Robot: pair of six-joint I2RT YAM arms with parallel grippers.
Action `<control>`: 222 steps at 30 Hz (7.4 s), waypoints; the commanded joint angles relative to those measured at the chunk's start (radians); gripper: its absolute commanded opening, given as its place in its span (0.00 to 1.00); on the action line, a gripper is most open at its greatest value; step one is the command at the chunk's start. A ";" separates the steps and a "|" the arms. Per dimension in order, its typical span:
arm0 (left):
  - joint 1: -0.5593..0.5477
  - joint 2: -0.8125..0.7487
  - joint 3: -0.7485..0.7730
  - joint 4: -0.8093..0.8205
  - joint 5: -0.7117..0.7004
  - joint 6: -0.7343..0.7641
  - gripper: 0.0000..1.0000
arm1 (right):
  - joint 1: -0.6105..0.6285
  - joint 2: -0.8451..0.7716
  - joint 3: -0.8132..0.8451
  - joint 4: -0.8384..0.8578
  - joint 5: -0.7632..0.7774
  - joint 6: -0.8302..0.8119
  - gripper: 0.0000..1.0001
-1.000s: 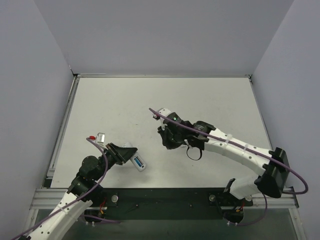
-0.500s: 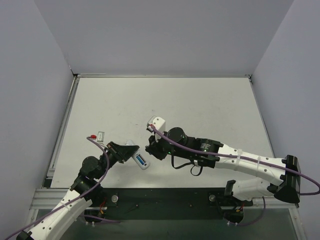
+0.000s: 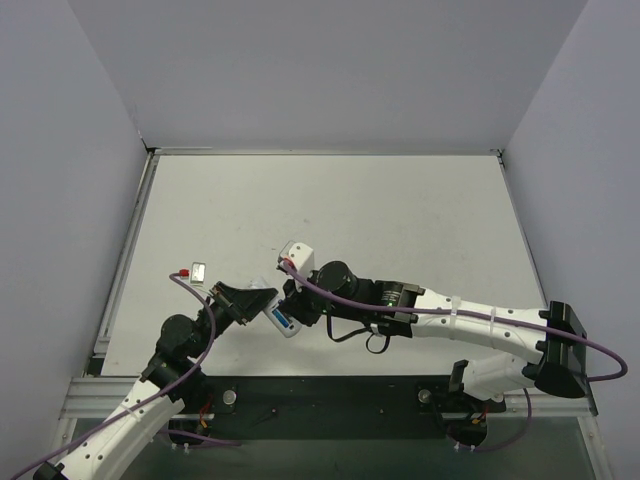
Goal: Load the batteries into the remote control
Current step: Load the battery into the remote control.
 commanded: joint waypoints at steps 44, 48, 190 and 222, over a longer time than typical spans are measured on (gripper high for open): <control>0.004 -0.019 -0.022 0.115 -0.022 -0.016 0.00 | 0.077 0.071 0.055 -0.133 0.216 -0.004 0.09; 0.004 -0.012 -0.020 0.110 -0.021 -0.010 0.00 | 0.077 0.067 0.054 -0.131 0.231 -0.003 0.11; 0.005 0.191 0.061 0.468 0.151 -0.164 0.00 | -0.141 0.018 -0.109 -0.147 -0.565 -0.768 0.09; 0.005 0.179 -0.006 0.248 0.085 0.035 0.00 | -0.113 -0.193 -0.110 0.014 -0.154 -0.313 0.62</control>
